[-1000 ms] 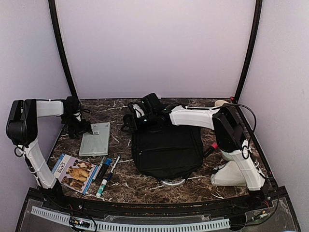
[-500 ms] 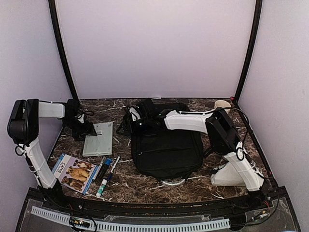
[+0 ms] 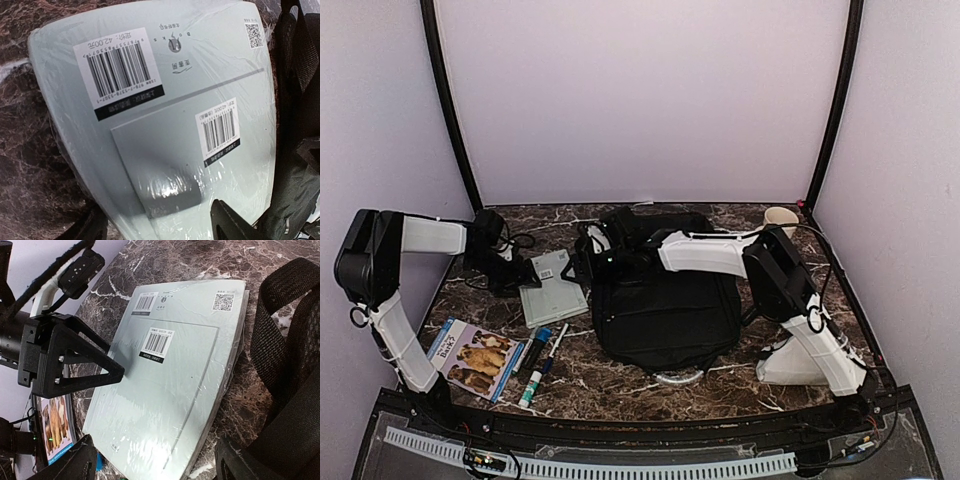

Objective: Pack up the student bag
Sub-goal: Move the book to the center of the board.

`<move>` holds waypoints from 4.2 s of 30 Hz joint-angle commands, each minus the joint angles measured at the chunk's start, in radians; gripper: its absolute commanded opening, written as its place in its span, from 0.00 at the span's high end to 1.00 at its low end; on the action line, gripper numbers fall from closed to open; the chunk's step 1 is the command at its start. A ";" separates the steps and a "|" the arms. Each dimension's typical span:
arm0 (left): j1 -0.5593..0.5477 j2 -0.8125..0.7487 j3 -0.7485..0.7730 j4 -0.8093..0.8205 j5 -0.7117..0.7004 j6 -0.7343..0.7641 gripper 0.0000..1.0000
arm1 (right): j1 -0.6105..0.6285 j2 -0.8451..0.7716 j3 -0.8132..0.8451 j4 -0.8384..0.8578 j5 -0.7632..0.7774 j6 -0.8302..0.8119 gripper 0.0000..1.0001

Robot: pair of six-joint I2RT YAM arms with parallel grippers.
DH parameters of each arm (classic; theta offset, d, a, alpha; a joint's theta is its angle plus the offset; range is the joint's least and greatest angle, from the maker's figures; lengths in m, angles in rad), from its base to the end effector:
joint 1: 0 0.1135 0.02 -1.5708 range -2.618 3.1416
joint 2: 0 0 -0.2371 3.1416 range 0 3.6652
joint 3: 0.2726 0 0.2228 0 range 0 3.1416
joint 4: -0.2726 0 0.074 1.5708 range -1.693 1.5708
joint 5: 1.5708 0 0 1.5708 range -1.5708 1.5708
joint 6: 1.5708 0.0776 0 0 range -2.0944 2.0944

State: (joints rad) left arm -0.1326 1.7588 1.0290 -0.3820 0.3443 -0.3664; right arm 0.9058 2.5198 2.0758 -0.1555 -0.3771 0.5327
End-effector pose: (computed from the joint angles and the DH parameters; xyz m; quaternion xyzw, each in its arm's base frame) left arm 0.3230 -0.0695 0.1162 -0.0732 0.9574 -0.2170 0.1760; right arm 0.3187 0.4527 0.1311 -0.2471 0.8374 0.4268 0.2357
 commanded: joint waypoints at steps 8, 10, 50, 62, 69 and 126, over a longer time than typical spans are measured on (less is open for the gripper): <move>-0.021 -0.018 -0.045 0.017 0.017 -0.047 0.27 | 0.054 0.135 0.027 -0.154 0.179 -0.011 0.17; -0.023 -0.018 -0.045 0.018 0.015 -0.048 0.27 | 0.066 0.149 0.044 -0.161 0.196 -0.017 0.17; -0.061 -0.138 -0.022 -0.084 -0.141 -0.128 0.27 | 0.165 0.134 -0.002 -0.204 0.293 0.023 0.26; -0.062 -0.091 -0.099 -0.011 -0.063 -0.151 0.32 | 0.127 0.093 0.067 -0.120 0.188 -0.164 0.26; -0.084 -0.072 -0.152 0.060 -0.004 -0.174 0.37 | 0.128 0.019 0.030 -0.078 0.082 -0.146 0.28; -0.370 0.062 -0.162 0.248 -0.013 -0.343 0.34 | 0.004 -0.344 -0.486 -0.096 0.123 -0.031 0.16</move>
State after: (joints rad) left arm -0.4847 1.7241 0.9276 -0.0486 0.3130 -0.7097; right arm 0.9062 2.1082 1.5703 -0.2497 -0.2337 0.4274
